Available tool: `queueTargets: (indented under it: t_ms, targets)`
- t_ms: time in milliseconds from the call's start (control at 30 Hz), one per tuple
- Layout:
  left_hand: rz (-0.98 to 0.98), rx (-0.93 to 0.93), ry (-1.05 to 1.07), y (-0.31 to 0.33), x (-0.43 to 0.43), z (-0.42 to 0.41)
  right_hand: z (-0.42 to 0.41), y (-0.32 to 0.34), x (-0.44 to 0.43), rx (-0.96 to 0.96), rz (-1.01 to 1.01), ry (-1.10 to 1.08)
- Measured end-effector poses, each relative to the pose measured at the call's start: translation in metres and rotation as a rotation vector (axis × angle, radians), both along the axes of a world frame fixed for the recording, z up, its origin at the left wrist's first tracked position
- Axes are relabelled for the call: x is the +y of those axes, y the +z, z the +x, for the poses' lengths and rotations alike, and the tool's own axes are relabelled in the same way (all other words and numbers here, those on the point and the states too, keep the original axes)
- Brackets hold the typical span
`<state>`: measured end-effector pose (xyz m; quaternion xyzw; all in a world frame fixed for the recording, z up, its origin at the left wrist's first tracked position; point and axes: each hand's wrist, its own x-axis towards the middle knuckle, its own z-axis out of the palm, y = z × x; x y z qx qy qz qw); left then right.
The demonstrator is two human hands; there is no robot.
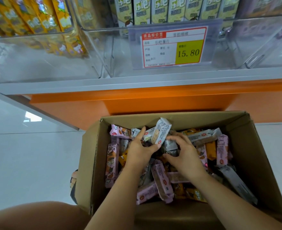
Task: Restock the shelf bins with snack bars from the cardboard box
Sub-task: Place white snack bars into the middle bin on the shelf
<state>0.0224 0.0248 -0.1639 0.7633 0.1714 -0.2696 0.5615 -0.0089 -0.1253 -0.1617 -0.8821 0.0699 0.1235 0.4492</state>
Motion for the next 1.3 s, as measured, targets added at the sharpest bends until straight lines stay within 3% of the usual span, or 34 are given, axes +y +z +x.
queueTargets:
  t_ms: [600, 800, 933, 1300]
  targets:
    - [-0.017, -0.190, 0.095, -0.002, 0.000, -0.012, -0.006, 0.019, 0.001, -0.110, 0.081, -0.047]
    - [0.006, -0.245, 0.012, 0.037, 0.002, -0.022, -0.022, 0.043, -0.004, -0.162, 0.074, -0.054]
    - [0.038, -0.368, -0.058, 0.071, -0.001, -0.034, -0.035, 0.075, -0.007, -0.197, 0.058, -0.063]
    - [0.066, -0.757, 0.000, 0.181, -0.004, -0.065, -0.060, 0.204, -0.017, -0.400, 0.055, 0.009]
